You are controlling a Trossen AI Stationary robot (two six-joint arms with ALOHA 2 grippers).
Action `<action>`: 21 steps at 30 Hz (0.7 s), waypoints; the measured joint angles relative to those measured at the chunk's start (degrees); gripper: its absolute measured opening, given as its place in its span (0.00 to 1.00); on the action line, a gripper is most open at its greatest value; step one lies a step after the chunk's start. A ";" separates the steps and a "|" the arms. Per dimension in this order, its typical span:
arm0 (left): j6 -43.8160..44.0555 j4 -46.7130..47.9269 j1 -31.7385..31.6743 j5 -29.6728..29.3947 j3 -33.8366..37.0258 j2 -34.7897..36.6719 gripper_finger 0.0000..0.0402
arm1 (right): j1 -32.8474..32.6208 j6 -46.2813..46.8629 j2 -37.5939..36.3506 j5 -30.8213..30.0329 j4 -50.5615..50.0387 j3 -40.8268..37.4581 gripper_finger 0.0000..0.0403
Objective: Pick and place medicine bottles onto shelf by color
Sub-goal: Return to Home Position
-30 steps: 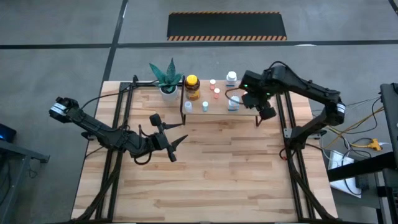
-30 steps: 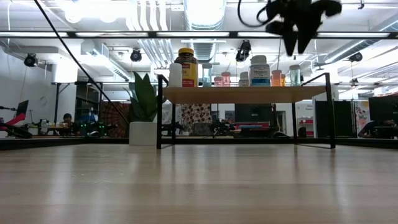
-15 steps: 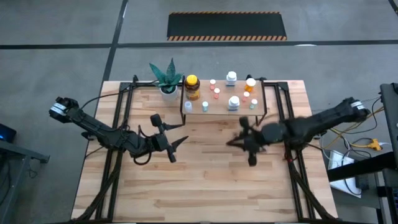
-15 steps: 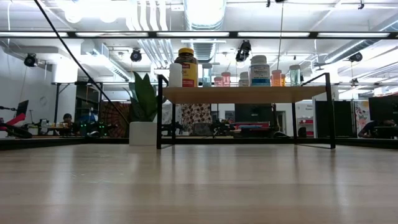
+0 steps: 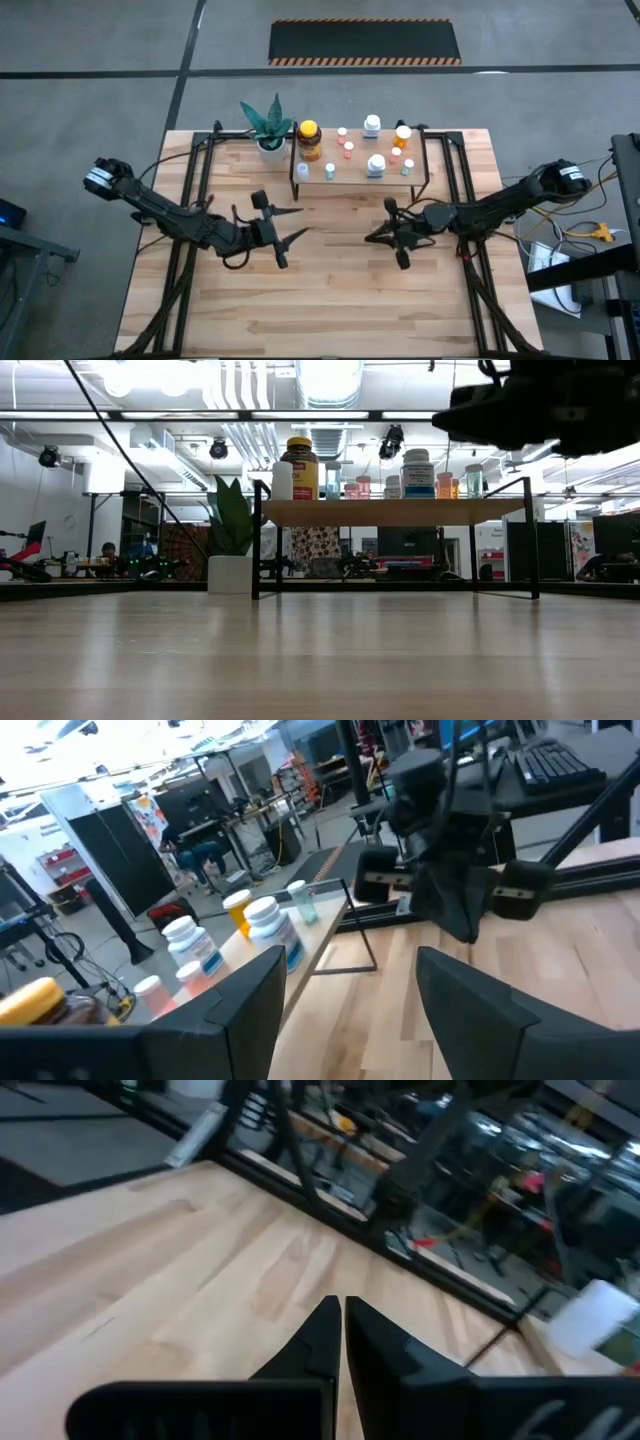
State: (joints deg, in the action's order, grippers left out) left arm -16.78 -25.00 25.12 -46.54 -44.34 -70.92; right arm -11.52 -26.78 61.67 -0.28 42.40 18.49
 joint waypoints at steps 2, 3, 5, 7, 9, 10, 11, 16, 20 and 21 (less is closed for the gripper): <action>-0.09 -3.01 0.00 0.00 0.00 -1.90 0.52 | 2.68 0.18 -0.01 4.56 0.54 -0.45 0.03; -0.09 -5.14 -0.06 0.00 0.00 -3.05 0.52 | 4.06 0.23 -0.01 6.35 0.80 -0.44 0.03; -0.09 -7.95 -0.15 -0.02 -0.02 -4.98 0.52 | 6.47 -0.15 -0.13 9.08 0.75 -0.58 0.03; -0.10 -10.32 -0.15 -0.02 -0.04 -6.67 0.52 | 8.40 -1.63 0.00 9.79 0.74 -0.66 0.03; -0.15 -11.48 -0.15 -0.02 -0.11 -7.97 0.52 | 10.00 -3.98 -0.05 9.85 0.79 -1.12 0.03; -0.15 -11.51 -0.15 -0.02 -0.11 -8.40 0.52 | 10.57 -4.89 -0.10 9.83 1.45 -1.51 0.03; -0.13 -11.62 -0.17 -0.02 -0.11 -8.75 0.52 | 11.03 -5.94 -0.27 9.79 2.64 -2.17 0.03; -1.72 -11.74 -0.37 -0.15 0.13 -8.89 0.52 | 12.73 -7.80 -2.10 11.97 9.88 -6.67 0.02; -3.10 -11.66 -1.41 1.11 1.87 -7.95 0.50 | 14.52 -7.74 -3.56 14.33 11.03 -9.75 0.02; -3.08 -11.72 -1.90 2.09 2.62 -7.51 0.49 | 14.91 -7.60 -3.92 14.47 11.09 -10.29 0.02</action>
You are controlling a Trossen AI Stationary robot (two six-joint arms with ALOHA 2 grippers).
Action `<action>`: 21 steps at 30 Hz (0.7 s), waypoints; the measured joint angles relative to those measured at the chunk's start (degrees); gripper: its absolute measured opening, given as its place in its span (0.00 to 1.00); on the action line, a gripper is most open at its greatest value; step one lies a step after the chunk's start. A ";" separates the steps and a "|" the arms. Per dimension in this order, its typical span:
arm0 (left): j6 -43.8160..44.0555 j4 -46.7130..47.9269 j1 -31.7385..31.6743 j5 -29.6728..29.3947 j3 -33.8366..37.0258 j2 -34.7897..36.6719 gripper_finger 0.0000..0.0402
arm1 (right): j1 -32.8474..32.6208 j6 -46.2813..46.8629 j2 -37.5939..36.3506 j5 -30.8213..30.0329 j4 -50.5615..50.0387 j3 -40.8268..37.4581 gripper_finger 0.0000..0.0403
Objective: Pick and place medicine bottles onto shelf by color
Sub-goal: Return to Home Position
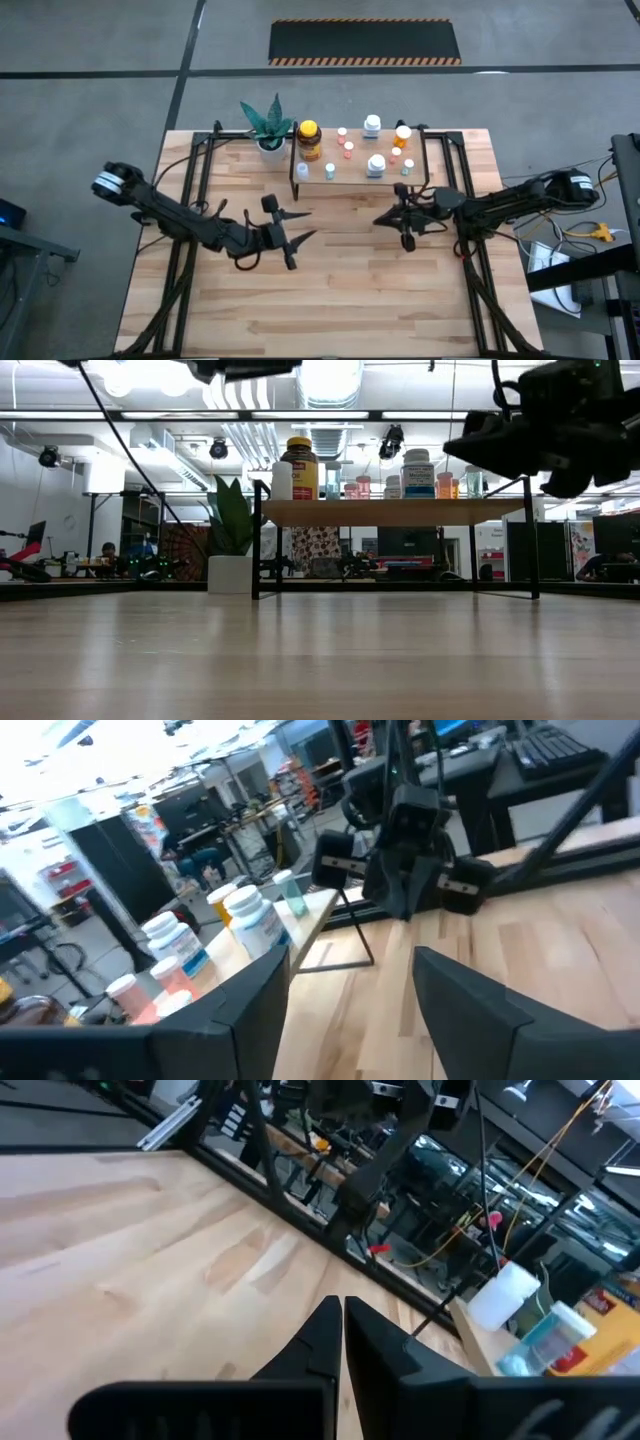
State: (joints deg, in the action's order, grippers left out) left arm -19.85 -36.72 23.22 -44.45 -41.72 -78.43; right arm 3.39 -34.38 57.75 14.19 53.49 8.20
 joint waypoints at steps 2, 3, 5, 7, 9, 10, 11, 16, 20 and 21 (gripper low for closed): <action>0.04 -0.06 -1.09 2.59 1.62 0.88 0.46 | 0.98 -0.11 -0.59 0.95 -0.02 -1.03 0.02; 0.02 -0.16 -1.73 3.51 2.40 1.30 0.44 | 1.54 -0.15 -0.89 1.78 -0.06 -1.39 0.02; 0.01 -0.14 -2.91 4.56 4.11 2.66 0.40 | 2.70 -0.14 -1.68 3.44 0.05 -1.87 0.02; 0.07 -0.29 -4.20 5.56 5.95 4.95 0.36 | 3.74 -0.18 -2.63 4.37 0.37 -2.07 0.02; 0.34 -0.32 -5.24 7.88 7.79 7.41 0.31 | 4.68 -0.27 -3.55 4.57 0.40 -2.22 0.02; 0.26 -0.24 -5.72 9.83 8.91 8.93 0.29 | 5.19 -0.39 -4.02 5.31 0.40 -2.27 0.02; 0.03 0.04 -6.12 11.82 10.17 10.64 0.27 | 5.66 -0.33 -4.52 6.35 0.40 -2.37 0.02; 0.02 -0.40 -7.54 17.99 16.60 20.30 0.15 | 6.87 1.14 -7.40 8.79 0.42 -3.46 0.02; 0.37 -1.06 -7.53 18.27 22.89 27.93 0.06 | 7.03 0.73 -11.21 8.68 0.40 -5.54 0.02; 0.53 -1.79 -7.52 18.27 24.64 29.74 0.05 | 7.26 0.72 -12.40 8.55 0.35 -6.12 0.02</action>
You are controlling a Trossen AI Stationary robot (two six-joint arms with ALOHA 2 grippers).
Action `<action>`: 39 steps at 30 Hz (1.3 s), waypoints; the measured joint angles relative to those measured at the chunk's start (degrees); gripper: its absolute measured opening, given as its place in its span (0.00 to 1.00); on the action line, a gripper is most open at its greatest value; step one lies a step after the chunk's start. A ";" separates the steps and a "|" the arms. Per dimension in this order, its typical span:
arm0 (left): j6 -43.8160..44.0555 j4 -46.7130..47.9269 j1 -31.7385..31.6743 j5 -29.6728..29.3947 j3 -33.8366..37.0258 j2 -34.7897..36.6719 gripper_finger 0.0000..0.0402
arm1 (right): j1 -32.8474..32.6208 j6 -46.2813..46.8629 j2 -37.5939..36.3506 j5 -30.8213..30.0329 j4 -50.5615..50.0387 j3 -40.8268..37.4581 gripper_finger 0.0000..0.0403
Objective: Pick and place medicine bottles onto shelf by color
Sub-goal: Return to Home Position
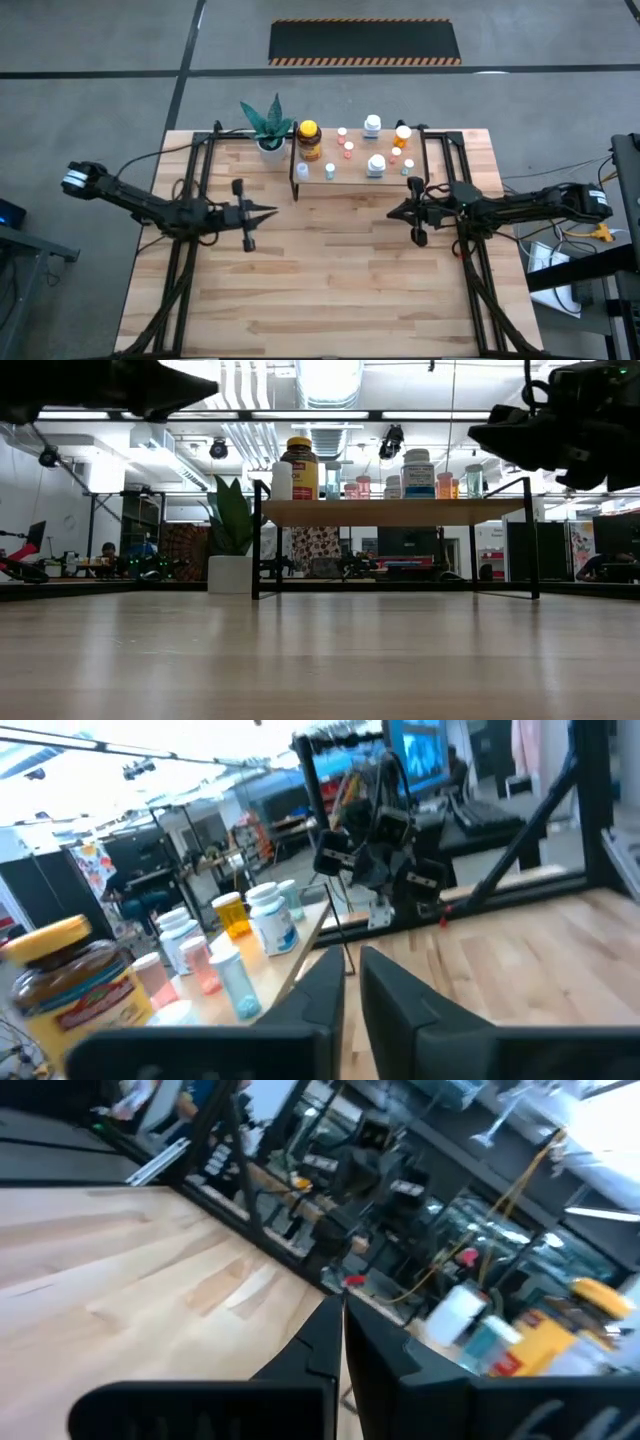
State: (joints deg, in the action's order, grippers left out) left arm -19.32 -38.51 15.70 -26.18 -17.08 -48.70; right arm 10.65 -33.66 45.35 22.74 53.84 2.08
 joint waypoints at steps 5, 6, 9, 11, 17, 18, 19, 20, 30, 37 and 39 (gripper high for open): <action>1.03 -4.76 -0.01 0.05 7.08 7.38 0.00 | 1.66 0.69 -5.14 -0.26 -1.72 -1.38 0.02; 1.09 -5.06 -0.01 0.17 8.11 8.55 0.00 | 1.89 0.69 -6.13 -0.26 -3.00 -1.39 0.02; 1.03 -7.17 0.00 0.22 11.18 11.40 0.00 | 2.26 0.70 -8.52 -0.26 -6.00 -1.39 0.02; 0.99 -7.49 -0.02 0.25 12.68 13.05 0.00 | 2.32 0.69 -10.21 -0.26 -7.50 -1.39 0.02; 1.47 -7.44 -0.02 0.18 16.42 17.11 0.00 | 2.32 1.36 -15.94 -0.24 -11.58 -1.39 0.02; 1.51 -7.60 -0.02 0.23 16.54 17.48 0.00 | 2.32 1.36 -17.05 -0.26 -12.49 -1.39 0.02; 1.97 -7.22 0.00 0.21 16.57 17.84 0.00 | 2.32 1.34 -18.15 -0.24 -13.33 -1.41 0.02; 2.08 -6.79 -0.02 0.15 16.57 18.00 0.00 | 2.30 1.30 -19.24 -0.24 -14.22 -1.41 0.02; 2.52 -6.83 0.00 -0.06 16.63 17.69 0.00 | 2.30 3.97 -30.69 -0.24 -25.45 -1.43 0.02; 2.50 -6.95 0.00 -0.10 16.72 16.43 0.00 | 2.26 4.26 -38.91 0.27 -28.76 -1.45 0.02; 2.50 -6.94 0.00 -0.10 16.72 16.13 0.00 | 2.21 4.81 -41.33 0.53 -29.56 -1.45 0.02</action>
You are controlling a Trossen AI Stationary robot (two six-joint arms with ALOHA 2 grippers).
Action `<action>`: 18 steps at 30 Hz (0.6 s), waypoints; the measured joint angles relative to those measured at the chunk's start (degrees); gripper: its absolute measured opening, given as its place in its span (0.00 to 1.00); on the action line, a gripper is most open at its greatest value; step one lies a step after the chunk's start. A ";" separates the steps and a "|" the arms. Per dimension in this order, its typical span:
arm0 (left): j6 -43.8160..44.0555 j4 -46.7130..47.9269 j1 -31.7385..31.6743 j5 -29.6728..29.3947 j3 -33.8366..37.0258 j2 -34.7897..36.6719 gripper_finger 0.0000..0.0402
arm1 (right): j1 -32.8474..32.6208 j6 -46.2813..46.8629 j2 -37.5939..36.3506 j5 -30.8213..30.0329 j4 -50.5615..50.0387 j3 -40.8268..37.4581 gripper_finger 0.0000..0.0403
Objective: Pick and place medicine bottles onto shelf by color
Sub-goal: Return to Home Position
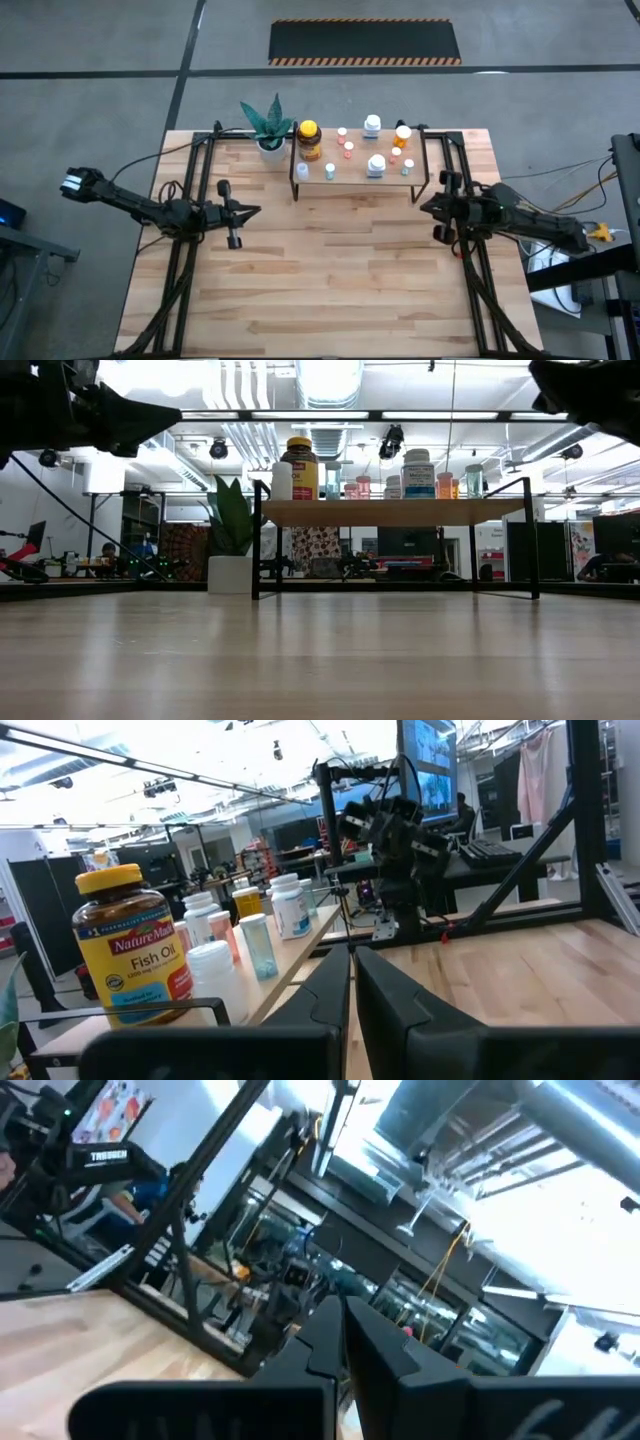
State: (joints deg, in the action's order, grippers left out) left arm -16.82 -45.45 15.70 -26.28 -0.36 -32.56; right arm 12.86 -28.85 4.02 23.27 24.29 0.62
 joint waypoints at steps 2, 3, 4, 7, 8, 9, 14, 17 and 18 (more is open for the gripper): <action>-0.02 -0.02 0.00 -0.02 0.02 -0.04 0.00 | 0.02 0.91 -2.08 0.07 -2.10 0.00 0.02; -0.04 -0.06 0.00 -0.02 0.02 -0.02 0.00 | 0.04 1.44 -3.05 0.30 -2.20 0.00 0.02; -0.08 -0.05 0.00 -0.02 0.02 -0.02 0.00 | 0.04 2.29 -3.84 0.79 -1.86 -0.02 0.02; -0.19 -0.06 0.00 -0.02 0.04 0.09 0.00 | 0.02 5.64 -3.96 2.90 -1.24 -0.02 0.02; -0.07 -0.21 0.00 -0.02 0.04 0.09 0.00 | 0.03 7.19 -3.96 3.92 0.03 -0.02 0.02; -0.09 -0.28 0.00 -0.02 0.04 0.07 0.00 | 0.04 9.31 -3.90 4.98 1.47 -0.02 0.02; -0.09 -0.36 0.02 -0.01 0.04 -0.90 0.00 | 0.04 21.55 -3.70 5.20 4.67 -0.04 0.02; -0.09 -0.36 0.01 -0.02 0.05 -2.04 0.00 | 0.04 26.03 -2.63 5.14 3.79 -0.04 0.02; -0.09 -0.48 0.02 0.00 0.06 -2.58 0.00 | 0.04 26.45 -2.19 5.13 3.85 -0.04 0.02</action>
State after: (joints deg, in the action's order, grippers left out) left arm -16.91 -45.93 15.73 -26.29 -0.30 -35.14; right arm 12.91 -2.41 1.83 28.40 28.14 0.58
